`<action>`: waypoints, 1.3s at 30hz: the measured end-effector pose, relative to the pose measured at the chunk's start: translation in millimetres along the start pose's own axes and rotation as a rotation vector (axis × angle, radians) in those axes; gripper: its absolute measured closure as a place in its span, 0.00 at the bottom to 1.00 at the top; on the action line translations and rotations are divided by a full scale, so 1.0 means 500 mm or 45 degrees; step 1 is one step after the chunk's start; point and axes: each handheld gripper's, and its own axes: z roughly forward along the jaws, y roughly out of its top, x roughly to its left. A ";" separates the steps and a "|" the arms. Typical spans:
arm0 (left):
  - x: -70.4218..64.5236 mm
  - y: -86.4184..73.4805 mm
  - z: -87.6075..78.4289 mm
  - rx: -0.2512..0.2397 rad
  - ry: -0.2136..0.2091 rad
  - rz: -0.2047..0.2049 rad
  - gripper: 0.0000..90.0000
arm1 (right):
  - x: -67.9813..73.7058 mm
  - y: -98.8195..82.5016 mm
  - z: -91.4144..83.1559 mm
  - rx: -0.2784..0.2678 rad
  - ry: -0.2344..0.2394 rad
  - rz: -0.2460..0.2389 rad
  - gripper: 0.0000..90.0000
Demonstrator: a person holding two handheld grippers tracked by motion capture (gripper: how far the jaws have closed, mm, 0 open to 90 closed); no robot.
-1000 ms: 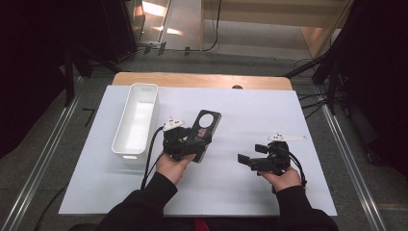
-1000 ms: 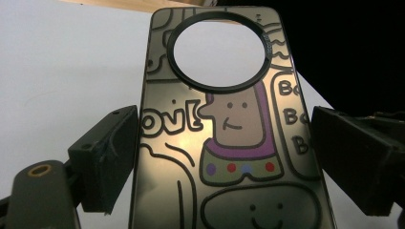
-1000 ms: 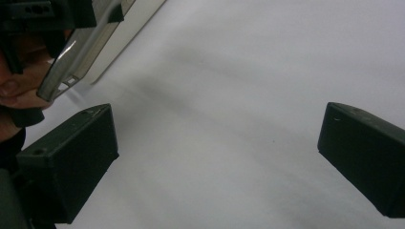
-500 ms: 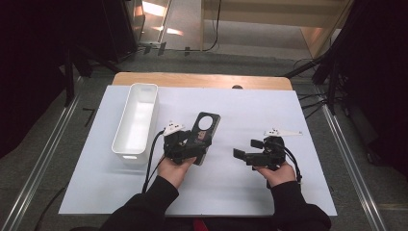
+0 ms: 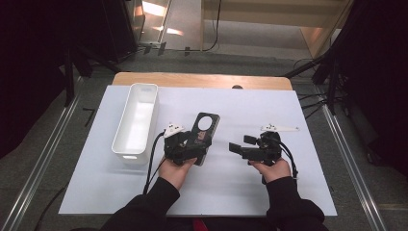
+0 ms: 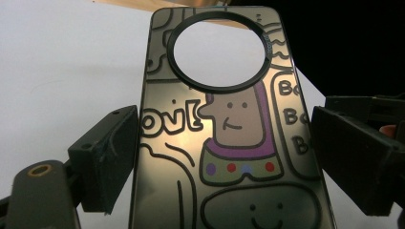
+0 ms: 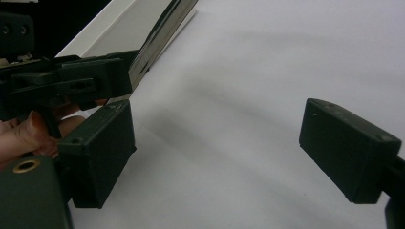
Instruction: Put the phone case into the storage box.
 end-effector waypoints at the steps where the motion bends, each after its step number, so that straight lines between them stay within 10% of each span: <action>1: 0.000 -0.001 0.001 -0.002 0.000 -0.003 0.13 | 0.000 0.001 0.002 0.005 0.002 0.002 0.12; 39: 0.003 -0.021 0.035 -0.070 0.013 -0.064 0.13 | 0.012 0.081 0.068 0.030 0.011 0.123 0.22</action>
